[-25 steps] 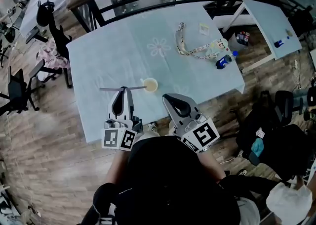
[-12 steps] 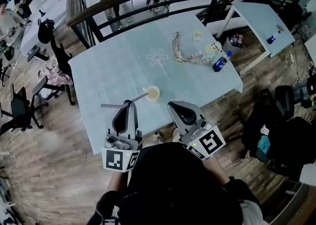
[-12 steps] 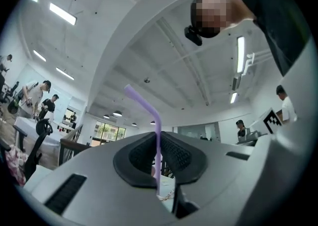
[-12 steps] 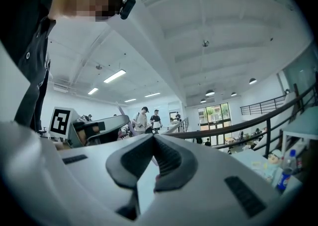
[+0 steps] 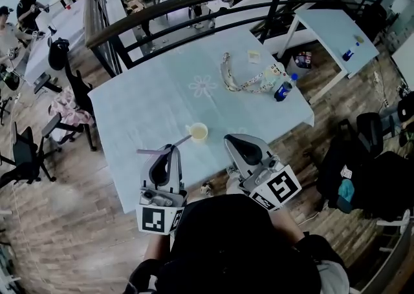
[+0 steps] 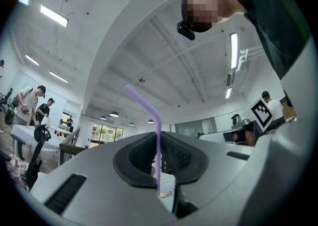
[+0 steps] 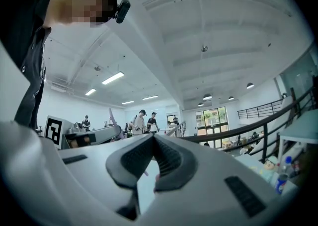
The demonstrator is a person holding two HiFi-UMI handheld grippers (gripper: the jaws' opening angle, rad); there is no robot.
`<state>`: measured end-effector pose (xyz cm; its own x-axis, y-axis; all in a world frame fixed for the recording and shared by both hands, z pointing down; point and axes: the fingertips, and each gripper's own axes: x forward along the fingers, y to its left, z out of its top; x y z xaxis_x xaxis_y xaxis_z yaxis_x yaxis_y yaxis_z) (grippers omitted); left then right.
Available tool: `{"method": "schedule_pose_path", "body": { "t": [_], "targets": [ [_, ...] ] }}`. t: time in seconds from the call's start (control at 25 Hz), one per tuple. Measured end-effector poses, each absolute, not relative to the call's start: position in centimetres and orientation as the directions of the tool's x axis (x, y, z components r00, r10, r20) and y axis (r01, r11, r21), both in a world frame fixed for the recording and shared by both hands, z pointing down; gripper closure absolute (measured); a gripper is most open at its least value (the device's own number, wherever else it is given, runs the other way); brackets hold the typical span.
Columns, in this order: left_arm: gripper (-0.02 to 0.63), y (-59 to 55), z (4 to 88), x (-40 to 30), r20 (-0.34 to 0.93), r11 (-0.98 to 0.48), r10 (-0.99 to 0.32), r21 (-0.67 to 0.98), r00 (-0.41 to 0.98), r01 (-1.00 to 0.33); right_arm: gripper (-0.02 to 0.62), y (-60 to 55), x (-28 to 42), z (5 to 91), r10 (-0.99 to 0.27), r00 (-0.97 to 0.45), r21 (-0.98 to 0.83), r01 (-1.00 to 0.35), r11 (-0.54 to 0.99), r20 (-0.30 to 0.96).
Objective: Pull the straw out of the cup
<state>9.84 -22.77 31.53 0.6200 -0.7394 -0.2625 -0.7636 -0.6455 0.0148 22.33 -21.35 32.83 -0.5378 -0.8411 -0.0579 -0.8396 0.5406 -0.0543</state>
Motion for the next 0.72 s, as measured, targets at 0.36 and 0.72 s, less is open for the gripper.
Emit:
{"method": "schedule_pose_path", "body": {
  "t": [0.36, 0.72],
  "targets": [
    [0.575, -23.0, 31.5, 9.6, -0.272, -0.651, -0.735, 0.027, 0.621, -0.758, 0.588, -20.5, 22.1, 32.0, -0.83, -0.548, -0.04, -0.832, 0.554, -0.105],
    [0.575, -22.8, 31.6, 10.5, -0.277, -0.676, -0.712, 0.023, 0.645, -0.736, 0.588, -20.0, 21.6, 32.7, -0.826, -0.558, -0.029, -0.827, 0.562, -0.081]
  ]
}}
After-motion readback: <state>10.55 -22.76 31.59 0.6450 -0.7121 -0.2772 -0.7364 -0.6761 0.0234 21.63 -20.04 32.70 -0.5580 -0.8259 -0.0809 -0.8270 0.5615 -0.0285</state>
